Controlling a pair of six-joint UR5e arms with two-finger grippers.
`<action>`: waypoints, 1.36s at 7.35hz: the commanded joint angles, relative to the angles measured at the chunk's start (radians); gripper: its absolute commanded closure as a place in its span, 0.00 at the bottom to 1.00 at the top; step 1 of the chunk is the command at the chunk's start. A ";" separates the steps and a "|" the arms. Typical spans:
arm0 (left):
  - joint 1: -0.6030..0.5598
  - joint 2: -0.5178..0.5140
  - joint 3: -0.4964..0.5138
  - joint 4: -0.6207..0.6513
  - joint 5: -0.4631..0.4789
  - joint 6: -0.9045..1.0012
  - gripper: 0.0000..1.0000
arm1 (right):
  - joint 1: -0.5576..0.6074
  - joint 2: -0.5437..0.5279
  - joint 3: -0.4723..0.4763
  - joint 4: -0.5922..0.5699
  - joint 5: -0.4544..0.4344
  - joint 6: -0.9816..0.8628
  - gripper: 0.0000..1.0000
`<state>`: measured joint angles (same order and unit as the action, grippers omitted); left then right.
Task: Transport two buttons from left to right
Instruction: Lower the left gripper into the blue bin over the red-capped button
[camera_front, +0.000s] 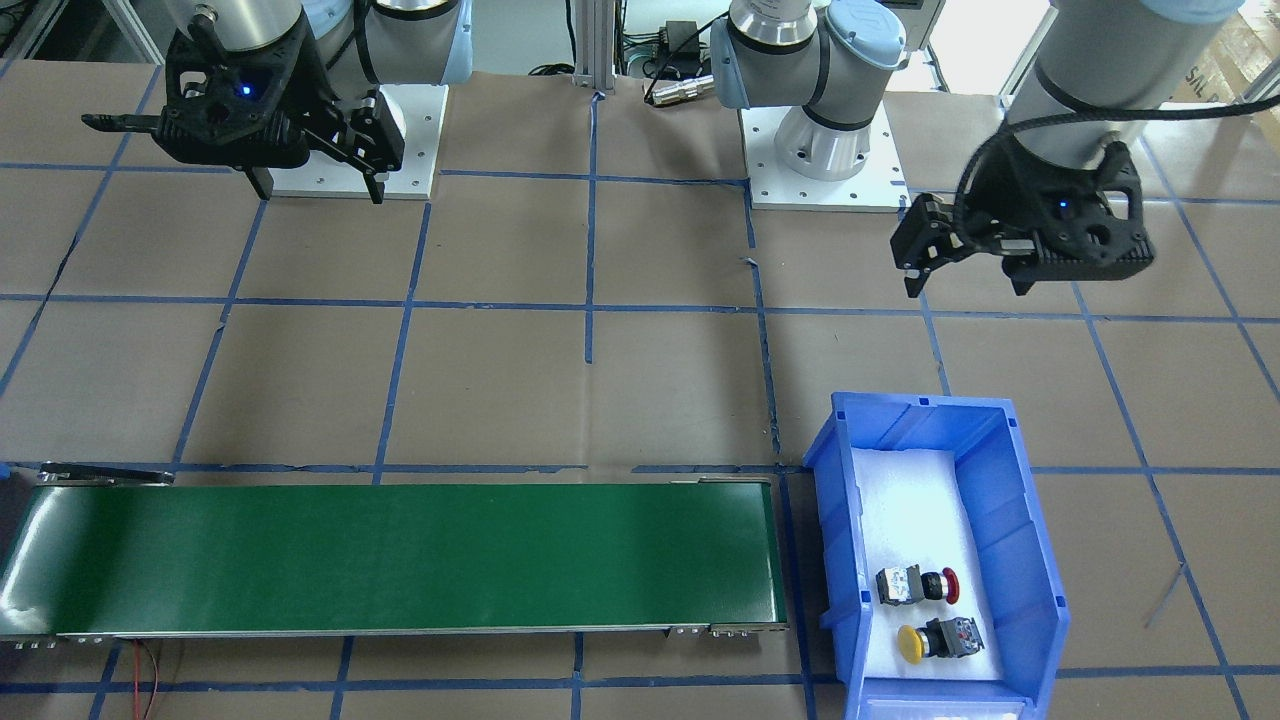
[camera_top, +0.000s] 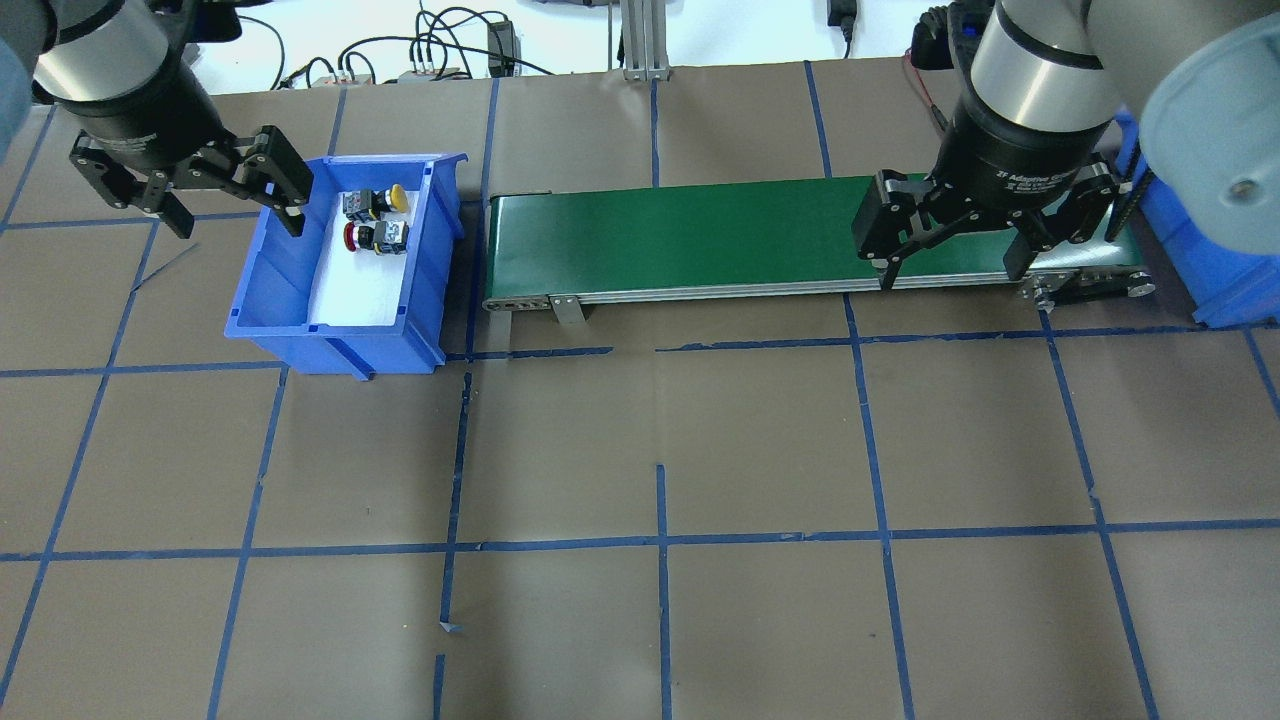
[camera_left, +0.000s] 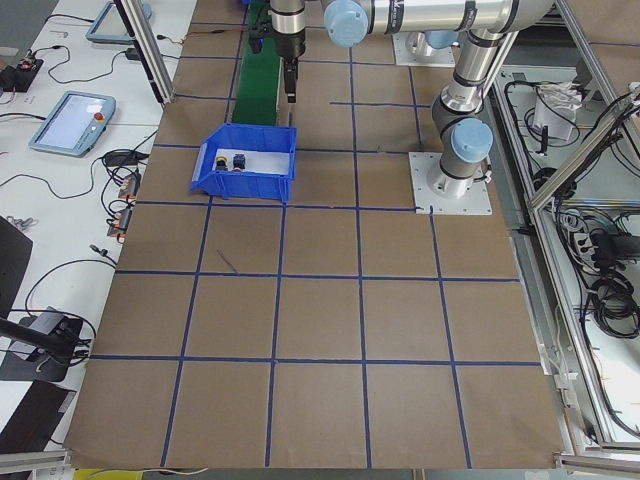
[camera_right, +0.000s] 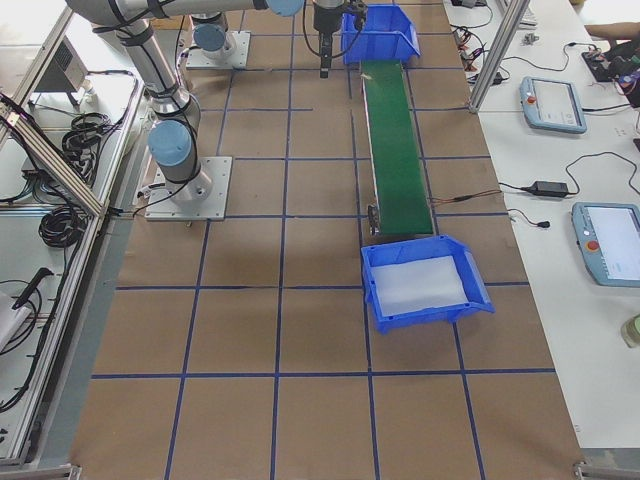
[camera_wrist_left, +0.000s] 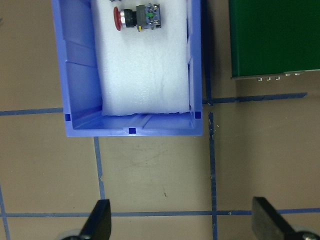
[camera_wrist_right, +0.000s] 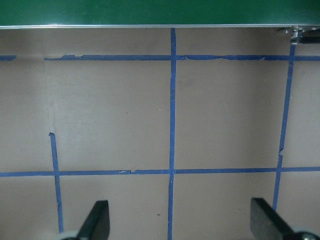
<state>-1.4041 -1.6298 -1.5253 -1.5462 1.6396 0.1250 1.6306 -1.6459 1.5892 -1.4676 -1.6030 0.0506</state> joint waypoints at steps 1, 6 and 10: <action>0.051 -0.132 0.017 0.169 -0.023 -0.010 0.00 | 0.000 0.000 0.000 0.000 0.000 0.000 0.00; 0.022 -0.431 0.186 0.251 -0.023 -0.043 0.00 | 0.000 -0.002 0.002 0.000 0.000 0.000 0.00; -0.016 -0.487 0.180 0.262 -0.020 -0.122 0.00 | 0.000 -0.002 0.002 0.000 -0.002 0.000 0.00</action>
<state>-1.4159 -2.1055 -1.3412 -1.2914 1.6198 0.0119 1.6306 -1.6469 1.5907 -1.4680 -1.6043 0.0506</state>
